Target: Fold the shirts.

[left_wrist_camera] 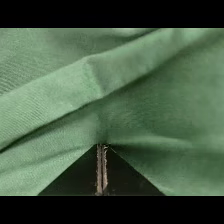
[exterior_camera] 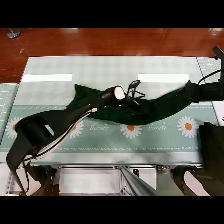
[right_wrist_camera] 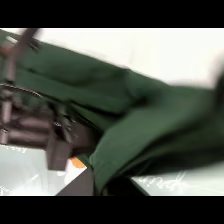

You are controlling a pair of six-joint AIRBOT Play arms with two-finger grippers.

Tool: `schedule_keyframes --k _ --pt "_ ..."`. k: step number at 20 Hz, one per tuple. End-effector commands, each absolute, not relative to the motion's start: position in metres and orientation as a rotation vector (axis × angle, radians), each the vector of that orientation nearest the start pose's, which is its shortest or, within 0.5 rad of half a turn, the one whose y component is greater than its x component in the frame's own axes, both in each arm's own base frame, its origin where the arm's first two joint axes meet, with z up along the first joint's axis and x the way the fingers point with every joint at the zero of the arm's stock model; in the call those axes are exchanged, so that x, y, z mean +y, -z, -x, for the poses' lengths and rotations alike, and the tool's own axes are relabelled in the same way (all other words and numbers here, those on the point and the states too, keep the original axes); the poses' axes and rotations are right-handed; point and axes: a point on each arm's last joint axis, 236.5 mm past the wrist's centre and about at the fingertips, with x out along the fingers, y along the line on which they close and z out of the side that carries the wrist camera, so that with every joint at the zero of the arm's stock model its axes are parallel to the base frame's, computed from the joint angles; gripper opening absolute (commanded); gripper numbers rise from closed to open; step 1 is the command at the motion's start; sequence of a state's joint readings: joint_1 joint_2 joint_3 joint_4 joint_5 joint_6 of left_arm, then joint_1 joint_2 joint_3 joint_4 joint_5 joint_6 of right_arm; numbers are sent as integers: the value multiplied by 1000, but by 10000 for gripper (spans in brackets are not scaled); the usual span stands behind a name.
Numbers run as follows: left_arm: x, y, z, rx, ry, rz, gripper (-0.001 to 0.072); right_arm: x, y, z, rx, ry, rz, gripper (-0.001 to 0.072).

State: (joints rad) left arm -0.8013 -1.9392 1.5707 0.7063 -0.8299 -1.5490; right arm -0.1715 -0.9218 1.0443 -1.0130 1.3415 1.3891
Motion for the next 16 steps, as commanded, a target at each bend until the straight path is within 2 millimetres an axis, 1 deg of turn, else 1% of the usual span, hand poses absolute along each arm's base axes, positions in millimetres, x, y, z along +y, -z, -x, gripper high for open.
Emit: schedule_keyframes --k 1,2,4,6,7,8,10,11,12,13,14,15,16 --pt "-504 53 -308 1398 907 392 20 76 -116 -308 1090 -364 -399 29" --pt "-489 45 -325 1387 893 389 21 78 -117 -307 1092 -374 -406 29" --pt "-435 28 -362 1375 836 351 20 88 -119 -305 1095 -405 -411 29" --pt "-360 8 -397 1350 739 262 21 110 -121 -306 1085 -448 -391 29" --pt "-322 -3 -409 1347 683 233 21 123 -122 -309 1072 -468 -389 29" --pt "-281 -16 -419 1339 617 221 21 138 -123 -313 1067 -488 -393 29" --pt "-207 -45 -428 1265 485 240 21 173 -123 -322 1076 -544 -385 29" --pt "-176 -59 -427 1206 425 279 22 193 -122 -327 1088 -579 -374 29" --pt "-147 -71 -421 1136 364 328 22 213 -121 -333 1101 -615 -363 29" --pt "-126 -79 -409 1076 320 370 22 235 -120 -339 1115 -657 -349 29" --pt "-111 -84 -389 1023 285 405 22 258 -117 -346 1133 -690 -335 29" --pt "-104 -85 -368 984 266 420 22 279 -113 -353 1152 -719 -325 29" --pt "-102 -82 -343 954 260 431 22 303 -106 -360 1172 -752 -311 29"
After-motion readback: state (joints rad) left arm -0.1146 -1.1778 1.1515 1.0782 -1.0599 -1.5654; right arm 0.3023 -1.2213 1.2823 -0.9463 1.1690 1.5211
